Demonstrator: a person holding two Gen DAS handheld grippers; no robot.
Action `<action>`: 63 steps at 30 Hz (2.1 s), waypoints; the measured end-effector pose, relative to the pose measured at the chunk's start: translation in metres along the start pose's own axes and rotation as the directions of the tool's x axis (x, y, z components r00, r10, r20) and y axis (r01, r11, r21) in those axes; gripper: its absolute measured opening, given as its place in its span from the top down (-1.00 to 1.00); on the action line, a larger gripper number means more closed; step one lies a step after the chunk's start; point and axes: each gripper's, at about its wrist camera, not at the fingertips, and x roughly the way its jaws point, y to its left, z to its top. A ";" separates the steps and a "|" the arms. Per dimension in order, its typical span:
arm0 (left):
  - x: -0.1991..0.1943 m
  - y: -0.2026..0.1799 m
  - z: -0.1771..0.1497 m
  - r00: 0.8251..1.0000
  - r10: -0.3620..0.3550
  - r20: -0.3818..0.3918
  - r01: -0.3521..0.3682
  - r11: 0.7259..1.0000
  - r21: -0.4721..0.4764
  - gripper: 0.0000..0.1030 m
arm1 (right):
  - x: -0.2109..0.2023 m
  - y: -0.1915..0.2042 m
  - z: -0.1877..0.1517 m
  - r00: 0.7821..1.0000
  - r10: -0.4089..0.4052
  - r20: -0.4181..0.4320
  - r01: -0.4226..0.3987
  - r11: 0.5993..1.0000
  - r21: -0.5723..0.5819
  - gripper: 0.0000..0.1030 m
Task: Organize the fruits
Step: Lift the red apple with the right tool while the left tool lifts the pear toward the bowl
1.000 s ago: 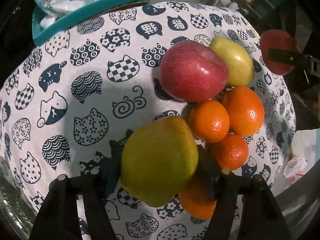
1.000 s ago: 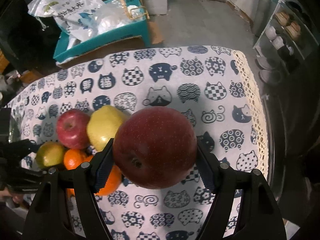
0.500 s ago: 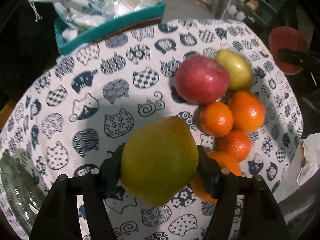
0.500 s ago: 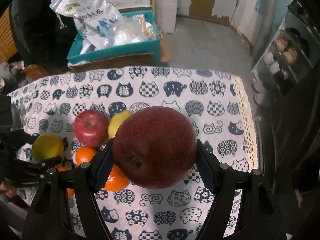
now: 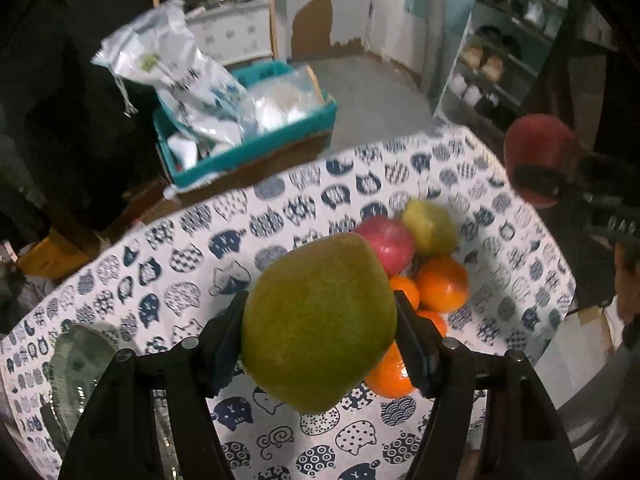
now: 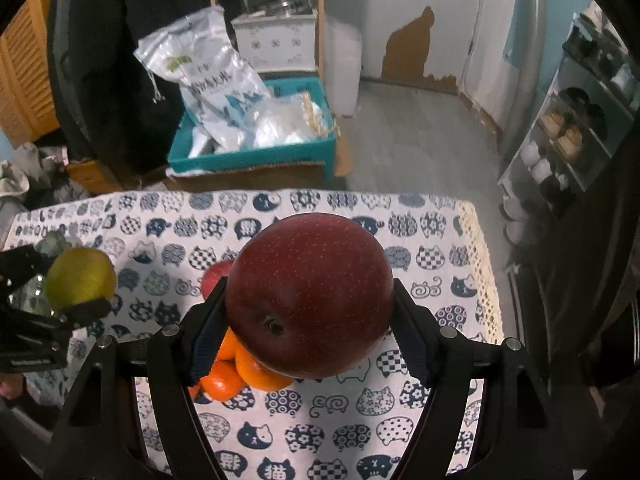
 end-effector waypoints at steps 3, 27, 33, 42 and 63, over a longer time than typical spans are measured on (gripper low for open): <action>-0.017 0.002 0.002 1.000 0.006 0.029 -0.006 1.000 -0.012 -0.36 | -0.012 0.004 0.004 1.000 0.010 0.029 -0.010 1.000 0.004 -0.45; -0.128 0.023 -0.014 0.973 0.026 0.231 -0.009 0.997 -0.077 -0.36 | -0.099 0.077 0.028 0.966 0.159 0.202 -0.142 0.985 -0.097 -0.45; -0.139 0.037 -0.025 0.973 0.025 0.230 0.001 0.994 -0.109 -0.36 | -0.108 0.089 0.032 0.958 0.188 0.216 -0.167 0.980 -0.112 -0.45; -0.152 0.062 -0.039 0.968 0.052 0.247 -0.012 0.987 -0.162 -0.36 | -0.111 0.122 0.037 0.950 0.231 0.211 -0.201 0.967 -0.156 -0.45; -0.159 0.156 -0.101 0.965 0.161 0.208 -0.083 0.937 -0.340 -0.36 | -0.076 0.239 0.047 0.931 0.352 0.098 -0.315 0.909 -0.274 -0.45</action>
